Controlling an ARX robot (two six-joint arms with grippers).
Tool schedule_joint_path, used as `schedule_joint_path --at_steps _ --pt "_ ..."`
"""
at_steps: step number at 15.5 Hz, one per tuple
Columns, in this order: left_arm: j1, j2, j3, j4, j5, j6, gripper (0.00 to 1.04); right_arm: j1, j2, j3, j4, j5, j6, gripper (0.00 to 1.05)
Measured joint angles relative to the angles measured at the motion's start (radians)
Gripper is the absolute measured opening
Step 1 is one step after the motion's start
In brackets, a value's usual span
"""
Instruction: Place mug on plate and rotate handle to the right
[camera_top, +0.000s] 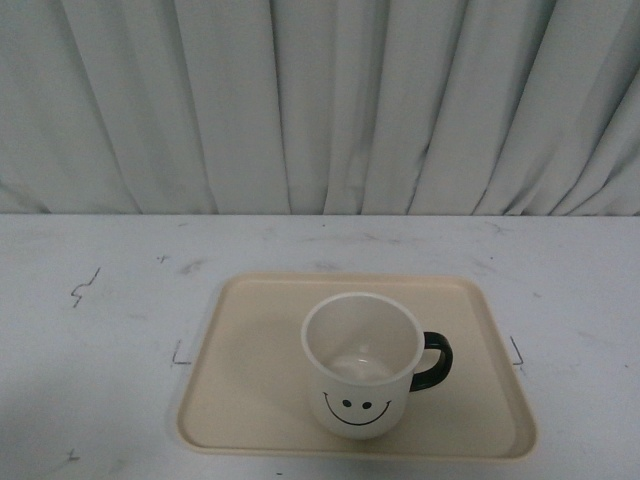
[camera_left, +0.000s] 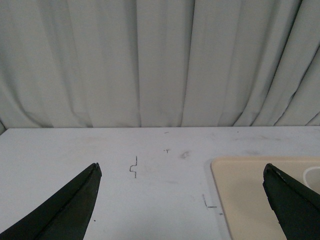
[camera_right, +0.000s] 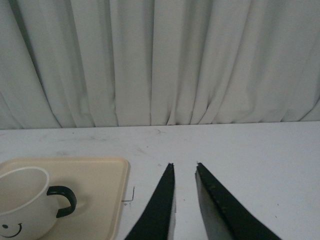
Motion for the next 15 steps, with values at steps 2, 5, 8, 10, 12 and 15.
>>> schedule_joint_path --at_steps 2,5,8,10,12,15 --pt "0.000 0.000 0.000 0.000 0.000 0.000 0.98 0.000 0.000 0.000 -0.002 0.000 0.000 0.34" --pt "0.000 0.000 0.000 0.000 0.000 0.000 0.98 0.000 0.000 0.000 -0.002 0.000 0.000 0.73" --pt "0.000 0.000 0.000 0.000 0.000 0.000 0.98 0.000 0.000 0.000 -0.002 0.000 0.001 0.98" --pt "0.000 0.000 0.000 0.000 0.000 0.000 0.98 0.000 0.000 0.000 -0.002 0.000 0.001 0.98" --pt "0.000 0.000 0.000 0.000 0.000 0.000 0.98 0.000 0.000 0.000 -0.002 0.000 0.001 0.98" --pt "0.000 0.000 0.000 0.000 0.000 0.000 0.98 0.000 0.000 0.000 -0.002 0.000 0.001 0.98"
